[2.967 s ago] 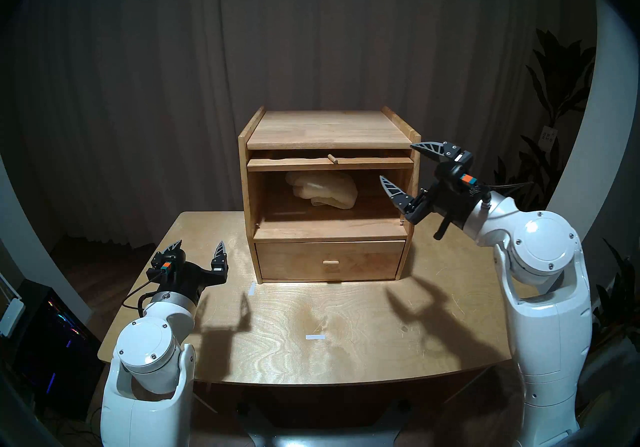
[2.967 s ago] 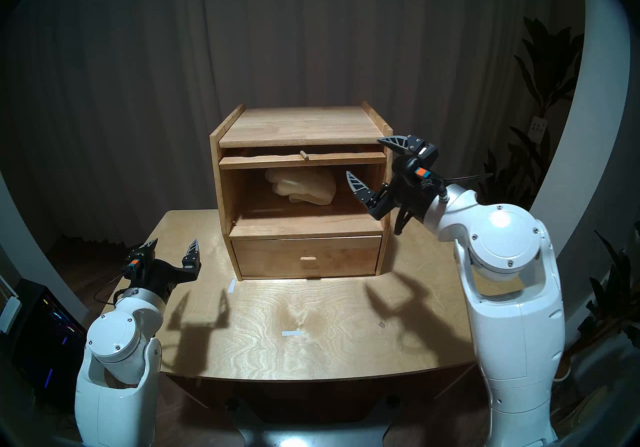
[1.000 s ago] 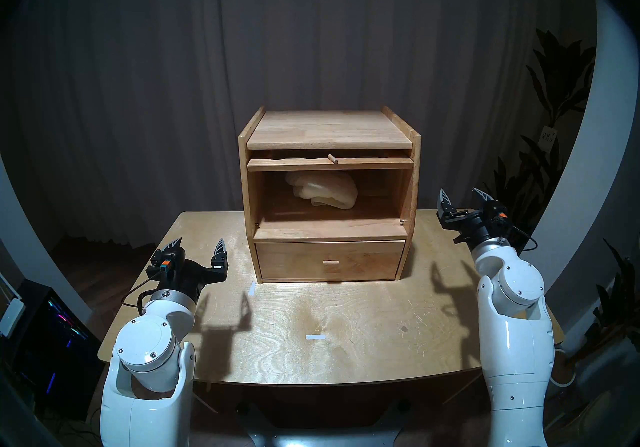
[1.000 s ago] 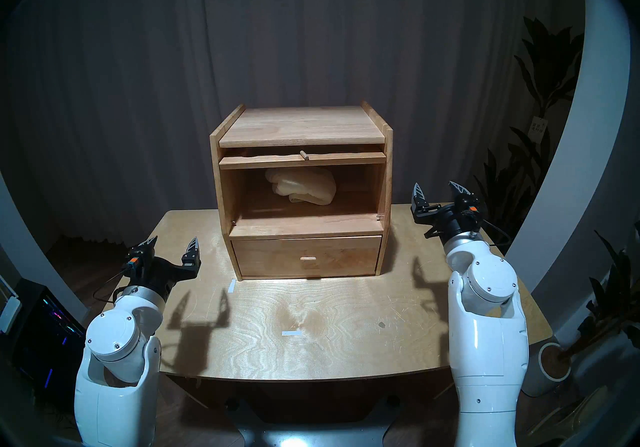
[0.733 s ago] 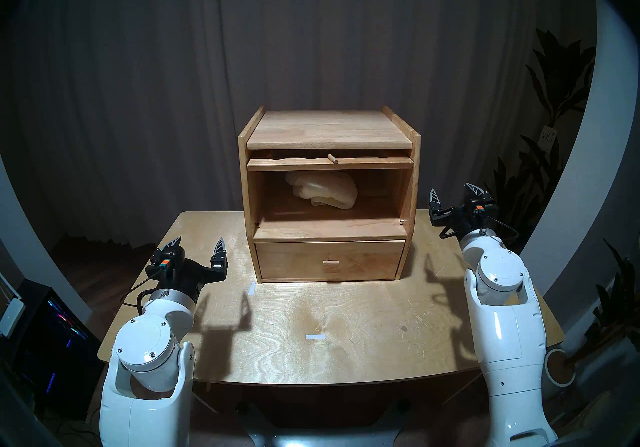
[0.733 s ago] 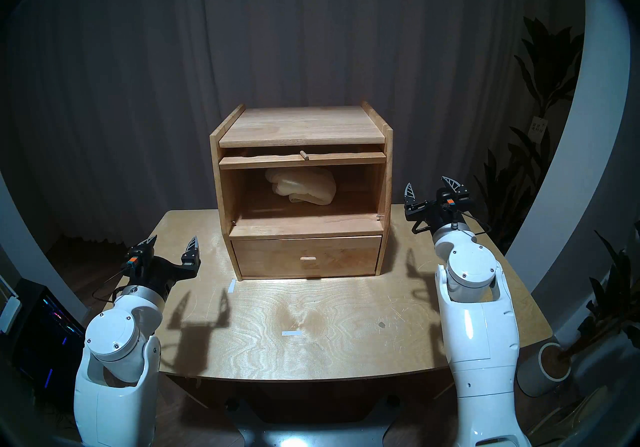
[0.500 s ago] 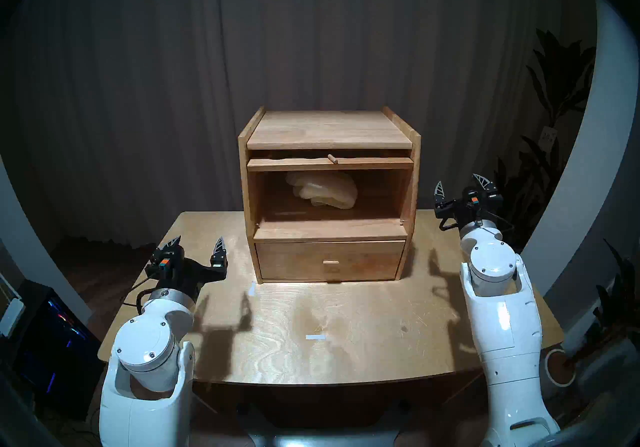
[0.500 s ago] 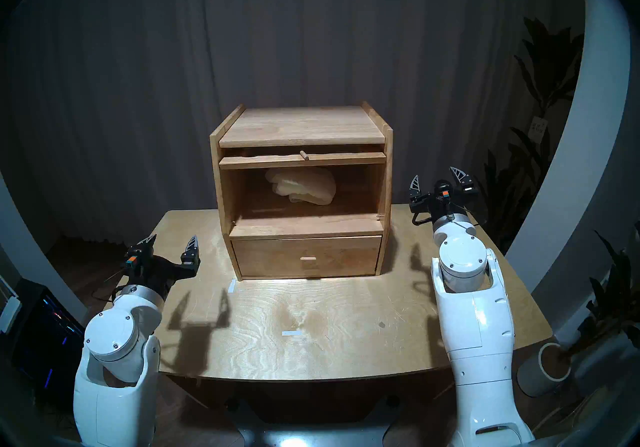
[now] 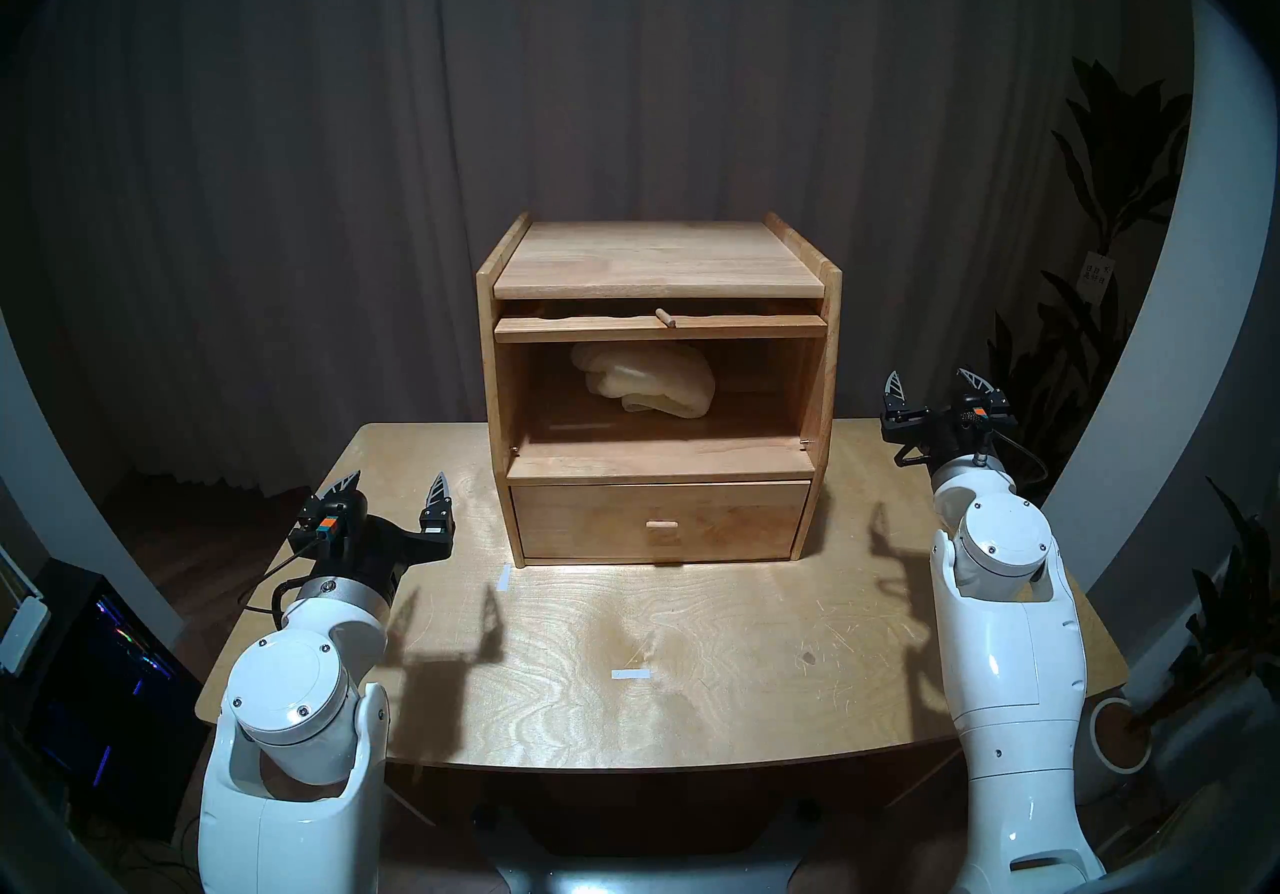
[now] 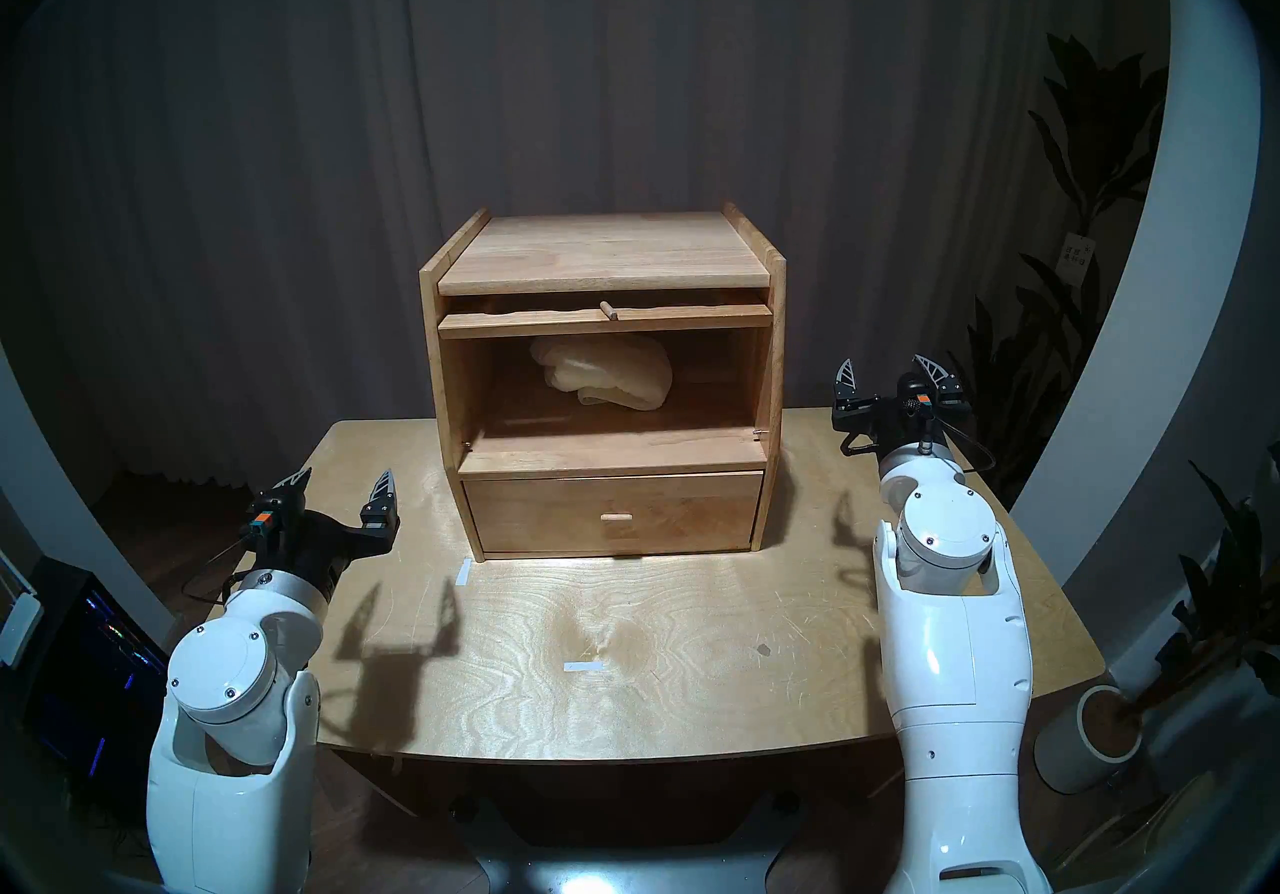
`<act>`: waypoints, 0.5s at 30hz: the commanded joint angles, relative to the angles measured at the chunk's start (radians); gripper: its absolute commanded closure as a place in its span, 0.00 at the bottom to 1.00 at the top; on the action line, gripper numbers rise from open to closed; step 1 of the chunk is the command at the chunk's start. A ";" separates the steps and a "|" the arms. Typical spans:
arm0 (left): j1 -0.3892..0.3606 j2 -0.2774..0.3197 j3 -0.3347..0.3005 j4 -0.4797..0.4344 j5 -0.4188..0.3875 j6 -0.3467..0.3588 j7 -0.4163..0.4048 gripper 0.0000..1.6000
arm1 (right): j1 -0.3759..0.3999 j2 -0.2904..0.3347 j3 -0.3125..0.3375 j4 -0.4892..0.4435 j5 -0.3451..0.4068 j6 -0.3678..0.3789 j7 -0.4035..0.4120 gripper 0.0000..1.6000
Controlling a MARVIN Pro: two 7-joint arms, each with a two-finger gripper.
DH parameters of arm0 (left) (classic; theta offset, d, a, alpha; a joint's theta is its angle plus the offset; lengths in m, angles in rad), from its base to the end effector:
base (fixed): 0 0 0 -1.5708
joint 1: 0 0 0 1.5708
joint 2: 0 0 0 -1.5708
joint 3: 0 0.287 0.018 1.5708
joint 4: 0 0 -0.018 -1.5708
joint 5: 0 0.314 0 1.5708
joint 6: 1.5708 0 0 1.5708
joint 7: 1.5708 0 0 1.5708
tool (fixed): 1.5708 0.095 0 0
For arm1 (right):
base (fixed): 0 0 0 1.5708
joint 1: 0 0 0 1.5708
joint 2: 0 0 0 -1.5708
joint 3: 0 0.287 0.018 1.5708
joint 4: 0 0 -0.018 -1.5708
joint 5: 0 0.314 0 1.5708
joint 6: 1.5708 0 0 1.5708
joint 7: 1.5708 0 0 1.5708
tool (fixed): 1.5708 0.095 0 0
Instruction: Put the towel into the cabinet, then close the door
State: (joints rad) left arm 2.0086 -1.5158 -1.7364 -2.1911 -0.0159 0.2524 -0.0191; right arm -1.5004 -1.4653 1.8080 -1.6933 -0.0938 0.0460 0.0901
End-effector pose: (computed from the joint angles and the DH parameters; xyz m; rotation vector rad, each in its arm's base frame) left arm 0.2986 0.0638 -0.2298 -2.1858 -0.0095 -2.0473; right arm 0.4327 -0.1192 -0.2190 1.8927 0.0468 2.1764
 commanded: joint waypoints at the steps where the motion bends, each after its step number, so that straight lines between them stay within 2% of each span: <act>1: 0.000 -0.001 -0.003 -0.025 -0.001 -0.002 0.001 0.00 | 0.001 0.012 -0.006 -0.022 -0.006 0.006 0.011 0.00; 3: -0.001 -0.001 -0.003 -0.025 -0.001 -0.002 0.001 0.00 | 0.001 0.012 -0.006 -0.022 -0.006 0.006 0.012 0.00; 5: -0.006 0.010 0.000 -0.030 -0.008 -0.060 -0.019 0.00 | 0.001 0.012 -0.005 -0.022 -0.005 0.005 0.013 0.00; 6: -0.026 0.000 0.009 -0.050 -0.020 -0.034 -0.019 0.00 | 0.001 0.012 -0.005 -0.021 -0.005 0.005 0.013 0.00; 7: -0.041 0.007 0.018 -0.064 -0.027 -0.044 -0.035 0.00 | 0.002 0.013 -0.005 -0.020 -0.004 0.004 0.014 0.00; 11: -0.112 0.044 0.075 -0.133 0.000 -0.106 -0.065 0.00 | 0.003 0.014 -0.004 -0.015 -0.002 0.001 0.018 0.00; 15: -0.148 0.045 0.131 -0.179 -0.037 -0.143 -0.101 0.00 | 0.003 0.016 -0.004 -0.013 0.000 0.001 0.022 0.00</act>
State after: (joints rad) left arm 1.9660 -1.4966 -1.6777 -2.2646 -0.0333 0.1867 -0.0708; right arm -1.5098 -1.4517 1.8039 -1.6902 -0.0925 0.0507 0.1146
